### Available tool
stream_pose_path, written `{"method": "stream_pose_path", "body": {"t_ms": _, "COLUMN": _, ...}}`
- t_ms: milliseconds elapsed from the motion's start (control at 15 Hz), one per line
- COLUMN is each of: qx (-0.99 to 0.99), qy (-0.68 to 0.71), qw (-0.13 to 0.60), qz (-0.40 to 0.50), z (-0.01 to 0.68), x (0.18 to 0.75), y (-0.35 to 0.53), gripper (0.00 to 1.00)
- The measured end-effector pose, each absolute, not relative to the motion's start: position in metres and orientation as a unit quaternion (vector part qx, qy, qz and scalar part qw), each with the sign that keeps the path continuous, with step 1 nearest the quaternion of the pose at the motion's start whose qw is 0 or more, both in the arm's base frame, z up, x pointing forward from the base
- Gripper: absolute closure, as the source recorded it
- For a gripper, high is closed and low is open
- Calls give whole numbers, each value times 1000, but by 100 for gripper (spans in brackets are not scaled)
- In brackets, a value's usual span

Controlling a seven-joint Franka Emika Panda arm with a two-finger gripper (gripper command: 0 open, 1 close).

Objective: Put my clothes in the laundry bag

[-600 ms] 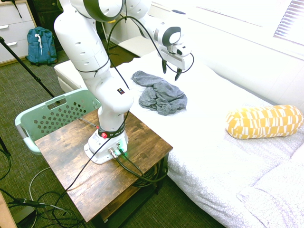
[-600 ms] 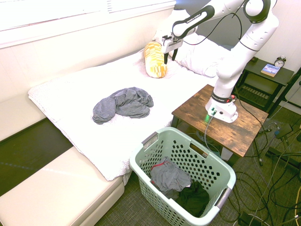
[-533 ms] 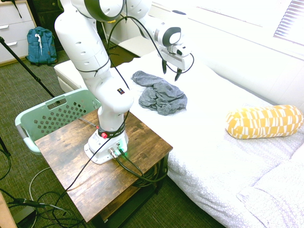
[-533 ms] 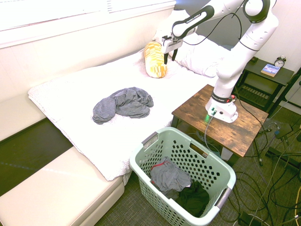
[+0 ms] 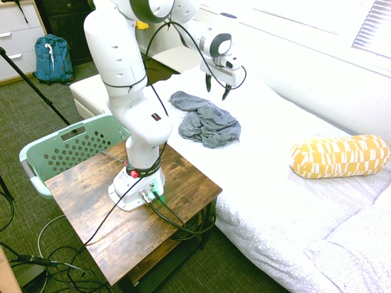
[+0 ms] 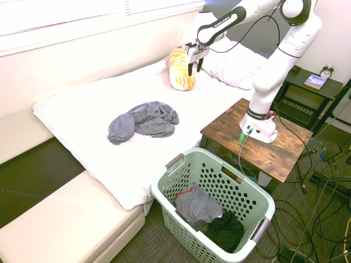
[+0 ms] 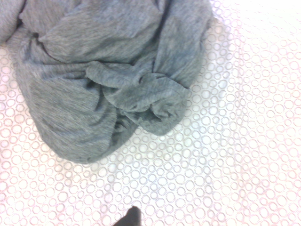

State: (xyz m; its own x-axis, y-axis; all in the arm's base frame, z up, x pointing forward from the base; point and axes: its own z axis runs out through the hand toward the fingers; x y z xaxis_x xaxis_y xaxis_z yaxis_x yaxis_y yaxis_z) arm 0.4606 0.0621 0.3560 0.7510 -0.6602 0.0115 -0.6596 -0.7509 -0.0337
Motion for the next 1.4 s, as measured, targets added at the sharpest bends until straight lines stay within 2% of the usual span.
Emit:
{"method": "stream_pose_path", "body": {"t_ms": 400, "qx": -952, "qy": 306, "qw": -7, "qz": -13, "z": 286, "x": 558, "y": 148, "gripper": 0}}
{"method": "stream_pose_path", "body": {"t_ms": 733, "qx": -961, "qy": 275, "qw": -18, "qz": 23, "z": 172, "x": 623, "y": 184, "gripper": 0}}
{"method": "stream_pose_path", "body": {"t_ms": 1067, "qx": -964, "qy": 252, "qw": -25, "qz": 76, "z": 49, "x": 649, "y": 186, "gripper": 0}}
{"method": "stream_pose_path", "body": {"t_ms": 1400, "qx": -962, "qy": 236, "qw": -23, "qz": 132, "z": -23, "x": 638, "y": 178, "gripper": 0}}
